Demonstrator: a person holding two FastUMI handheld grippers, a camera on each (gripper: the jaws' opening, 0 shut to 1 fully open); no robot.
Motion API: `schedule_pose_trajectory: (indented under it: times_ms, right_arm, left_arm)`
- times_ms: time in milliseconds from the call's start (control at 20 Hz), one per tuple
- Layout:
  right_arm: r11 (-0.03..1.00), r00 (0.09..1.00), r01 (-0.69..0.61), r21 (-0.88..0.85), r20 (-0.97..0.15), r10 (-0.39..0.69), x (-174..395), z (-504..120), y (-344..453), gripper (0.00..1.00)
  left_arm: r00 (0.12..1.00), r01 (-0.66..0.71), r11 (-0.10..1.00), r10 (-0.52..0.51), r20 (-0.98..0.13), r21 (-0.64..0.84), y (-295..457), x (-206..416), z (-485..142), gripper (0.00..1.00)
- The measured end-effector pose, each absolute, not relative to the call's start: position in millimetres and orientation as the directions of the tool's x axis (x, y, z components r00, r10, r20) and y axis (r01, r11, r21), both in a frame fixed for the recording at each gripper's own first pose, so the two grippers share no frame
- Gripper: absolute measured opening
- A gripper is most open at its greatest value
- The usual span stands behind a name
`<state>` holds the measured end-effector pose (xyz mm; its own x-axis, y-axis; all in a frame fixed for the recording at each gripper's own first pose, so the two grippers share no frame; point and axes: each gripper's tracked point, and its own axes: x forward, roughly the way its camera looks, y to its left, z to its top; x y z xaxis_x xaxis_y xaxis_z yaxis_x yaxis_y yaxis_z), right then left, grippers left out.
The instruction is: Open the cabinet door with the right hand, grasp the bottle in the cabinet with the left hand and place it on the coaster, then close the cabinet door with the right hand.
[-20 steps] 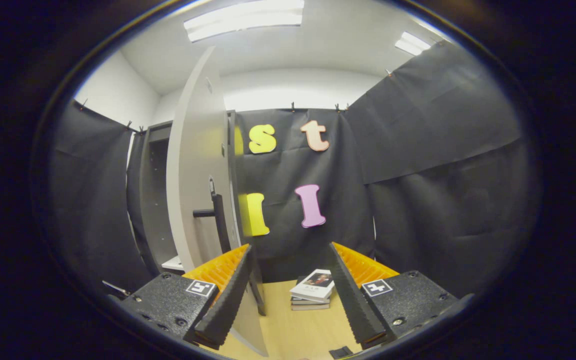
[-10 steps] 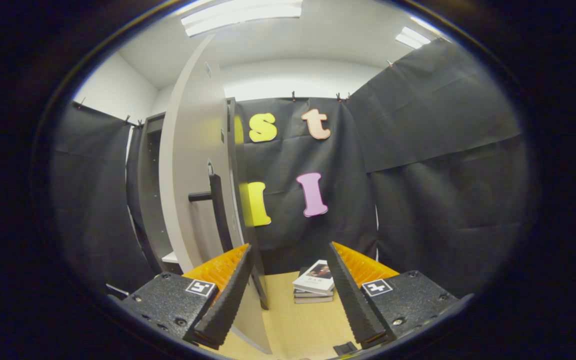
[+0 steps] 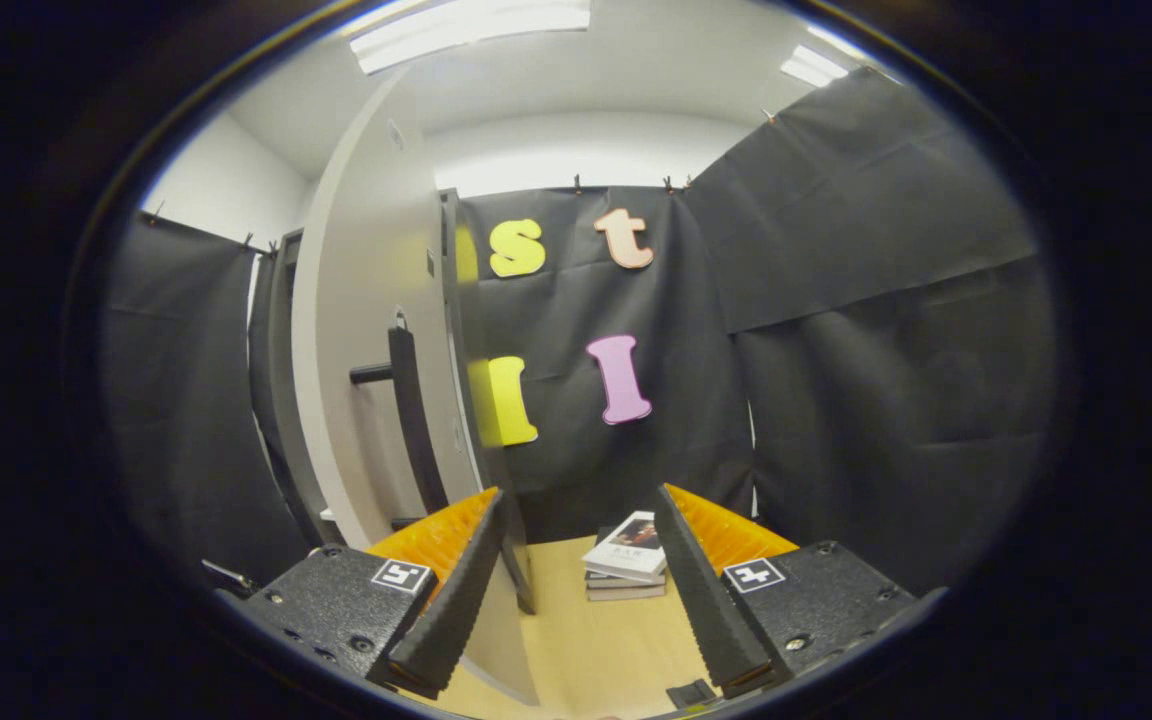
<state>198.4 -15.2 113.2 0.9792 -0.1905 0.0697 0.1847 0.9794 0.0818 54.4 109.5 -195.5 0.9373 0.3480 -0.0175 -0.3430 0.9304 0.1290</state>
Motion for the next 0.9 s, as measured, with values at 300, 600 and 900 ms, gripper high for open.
schedule_pose_trajectory:
  times_ms: [300,600,900]
  right_arm:
    - [0.978,0.981,0.183,0.096,0.046,-0.188,205.4,92.3,-28.0,0.91]
    - [0.978,0.988,0.128,0.164,0.062,-0.14,220.0,76.3,-29.9,0.92]
    - [0.986,0.984,0.138,0.095,0.098,-0.147,227.6,74.8,-30.9,0.92]
  left_arm:
    - [0.926,-0.37,0.922,0.376,-0.037,0.113,110.0,28.8,-166.1,0.96]
    - [0.969,-0.247,0.964,0.246,0.018,0.103,78.9,35.8,-97.4,0.96]
    - [0.984,-0.175,0.976,0.177,-0.004,0.132,42.2,40.3,-28.5,0.96]
